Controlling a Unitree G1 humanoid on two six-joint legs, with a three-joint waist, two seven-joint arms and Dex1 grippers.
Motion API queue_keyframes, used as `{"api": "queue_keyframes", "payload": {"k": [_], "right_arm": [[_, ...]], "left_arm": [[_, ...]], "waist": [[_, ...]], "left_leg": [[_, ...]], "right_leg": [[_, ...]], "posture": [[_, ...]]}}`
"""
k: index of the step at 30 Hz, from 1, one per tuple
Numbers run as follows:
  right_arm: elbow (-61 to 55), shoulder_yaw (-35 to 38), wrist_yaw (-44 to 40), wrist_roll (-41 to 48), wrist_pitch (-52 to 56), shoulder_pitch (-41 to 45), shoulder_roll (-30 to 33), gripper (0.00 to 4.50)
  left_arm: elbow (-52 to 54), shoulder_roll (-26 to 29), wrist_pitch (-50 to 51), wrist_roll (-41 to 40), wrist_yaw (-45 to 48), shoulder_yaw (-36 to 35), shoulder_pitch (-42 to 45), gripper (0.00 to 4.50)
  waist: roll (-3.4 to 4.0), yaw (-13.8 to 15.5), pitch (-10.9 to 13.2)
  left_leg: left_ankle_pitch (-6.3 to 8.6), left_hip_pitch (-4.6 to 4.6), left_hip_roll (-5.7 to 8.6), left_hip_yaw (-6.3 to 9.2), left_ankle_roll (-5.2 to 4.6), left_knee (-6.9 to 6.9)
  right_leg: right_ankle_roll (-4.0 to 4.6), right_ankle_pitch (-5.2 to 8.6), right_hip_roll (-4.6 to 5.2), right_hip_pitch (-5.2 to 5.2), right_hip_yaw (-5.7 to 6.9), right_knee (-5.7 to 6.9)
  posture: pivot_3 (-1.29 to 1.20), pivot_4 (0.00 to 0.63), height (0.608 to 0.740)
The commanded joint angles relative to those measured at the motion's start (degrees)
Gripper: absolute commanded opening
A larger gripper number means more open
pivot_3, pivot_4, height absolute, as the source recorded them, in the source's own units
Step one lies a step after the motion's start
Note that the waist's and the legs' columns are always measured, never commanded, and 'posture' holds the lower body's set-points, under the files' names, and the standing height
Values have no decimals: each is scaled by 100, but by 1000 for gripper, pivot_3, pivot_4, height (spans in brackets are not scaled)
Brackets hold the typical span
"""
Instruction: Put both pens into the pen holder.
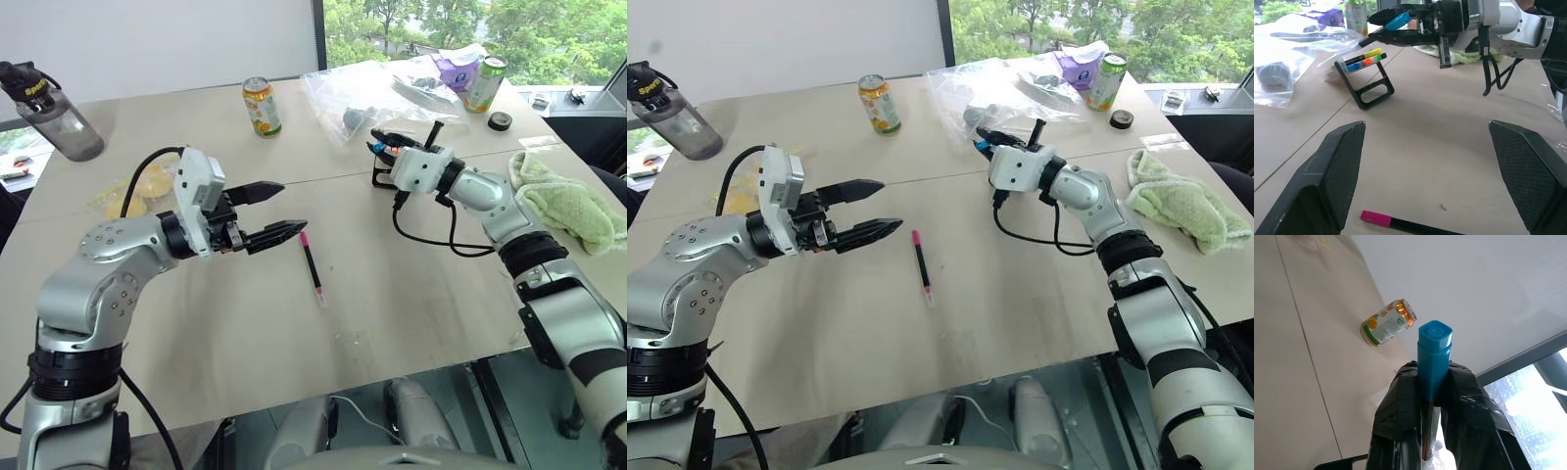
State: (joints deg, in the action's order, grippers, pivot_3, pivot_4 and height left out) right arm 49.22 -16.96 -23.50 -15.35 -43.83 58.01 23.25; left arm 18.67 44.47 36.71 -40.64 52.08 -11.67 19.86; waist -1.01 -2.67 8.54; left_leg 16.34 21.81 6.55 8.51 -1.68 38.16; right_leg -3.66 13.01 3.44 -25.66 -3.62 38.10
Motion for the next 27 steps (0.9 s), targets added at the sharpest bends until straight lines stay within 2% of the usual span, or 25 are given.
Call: {"api": "queue_keyframes", "payload": {"k": [1, 4, 13, 27], "right_arm": [[186, 211, 86, 118, -169, 184, -76, 95], [389, 394, 59, 375, -65, 217, -235, 95], [903, 428, 254, 156, -235, 392, -280, 95], [1407, 406, 456, -19, -411, 641, -398, 95]], "left_arm": [[174, 67, -50, -50, -48, -190, 2, 4165], [152, 77, -65, -39, -46, -203, -1, 4165], [133, 151, -173, 42, -28, -266, -97, 4165], [-167, 152, 91, 352, -811, -286, 93, 4165]], "waist": [[0, 0, 0], [1, -8, 1], [1, -106, 0], [2, -150, 1]], "left_leg": [[0, 0, 0, 0, 0, 0], [0, 0, 0, -1, 0, 0], [0, 0, 0, 1, 0, 1], [0, -2, 0, 0, 0, 1]], "right_leg": [[0, 0, 0, 0, 0, 0], [0, 0, 0, 1, 0, 0], [0, 0, 0, 0, 0, 1], [0, 0, -4, 0, -3, 3]], "posture": [[0, 150, 739], [0, 150, 739], [0, 150, 739], [0, 150, 739]]}}
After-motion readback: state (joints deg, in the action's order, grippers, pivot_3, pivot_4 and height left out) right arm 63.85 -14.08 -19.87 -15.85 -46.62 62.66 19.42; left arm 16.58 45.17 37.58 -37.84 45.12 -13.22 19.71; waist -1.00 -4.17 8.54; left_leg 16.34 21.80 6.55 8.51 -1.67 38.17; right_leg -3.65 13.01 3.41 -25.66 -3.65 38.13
